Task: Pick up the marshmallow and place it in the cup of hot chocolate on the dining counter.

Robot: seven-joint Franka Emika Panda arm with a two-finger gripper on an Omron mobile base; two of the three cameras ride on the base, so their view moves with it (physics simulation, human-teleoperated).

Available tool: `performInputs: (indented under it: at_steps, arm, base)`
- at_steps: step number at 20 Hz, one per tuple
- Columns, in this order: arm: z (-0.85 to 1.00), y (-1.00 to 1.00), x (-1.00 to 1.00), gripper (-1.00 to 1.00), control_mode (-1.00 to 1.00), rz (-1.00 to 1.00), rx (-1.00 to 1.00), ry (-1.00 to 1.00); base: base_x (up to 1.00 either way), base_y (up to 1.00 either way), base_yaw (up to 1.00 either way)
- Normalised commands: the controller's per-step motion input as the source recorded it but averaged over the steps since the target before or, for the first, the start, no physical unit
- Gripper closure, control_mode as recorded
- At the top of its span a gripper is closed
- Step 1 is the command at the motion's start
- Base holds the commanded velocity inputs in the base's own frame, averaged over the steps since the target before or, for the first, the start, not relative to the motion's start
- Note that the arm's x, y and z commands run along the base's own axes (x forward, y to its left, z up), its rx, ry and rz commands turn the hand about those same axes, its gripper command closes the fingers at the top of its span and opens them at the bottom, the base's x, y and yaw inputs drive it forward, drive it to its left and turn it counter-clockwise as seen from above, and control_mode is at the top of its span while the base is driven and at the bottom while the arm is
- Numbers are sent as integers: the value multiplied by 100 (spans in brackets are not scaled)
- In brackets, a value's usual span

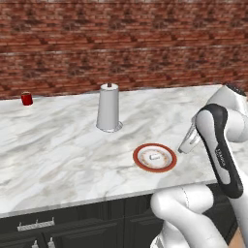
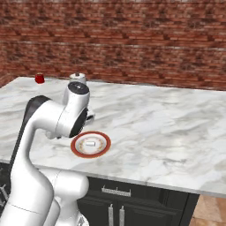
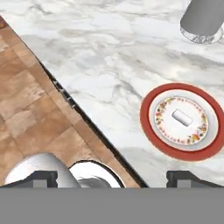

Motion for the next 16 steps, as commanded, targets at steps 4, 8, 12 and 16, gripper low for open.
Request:
performInputs:
  at_steps: [4,8,12,16]
  arm:
    - [-33,-7,60,-100,-100,72,2,-2]
    - [-40,-11,68,-100,-100,73,1,-10]
    - [-32,-28,55,-100,-100,72,0,-17]
    - [-30,-46,23,-100,-100,59,4,-25]
  base:
    - [0,0,0]
    - [0,0,0]
    - [0,0,0]
    - [0,0,0]
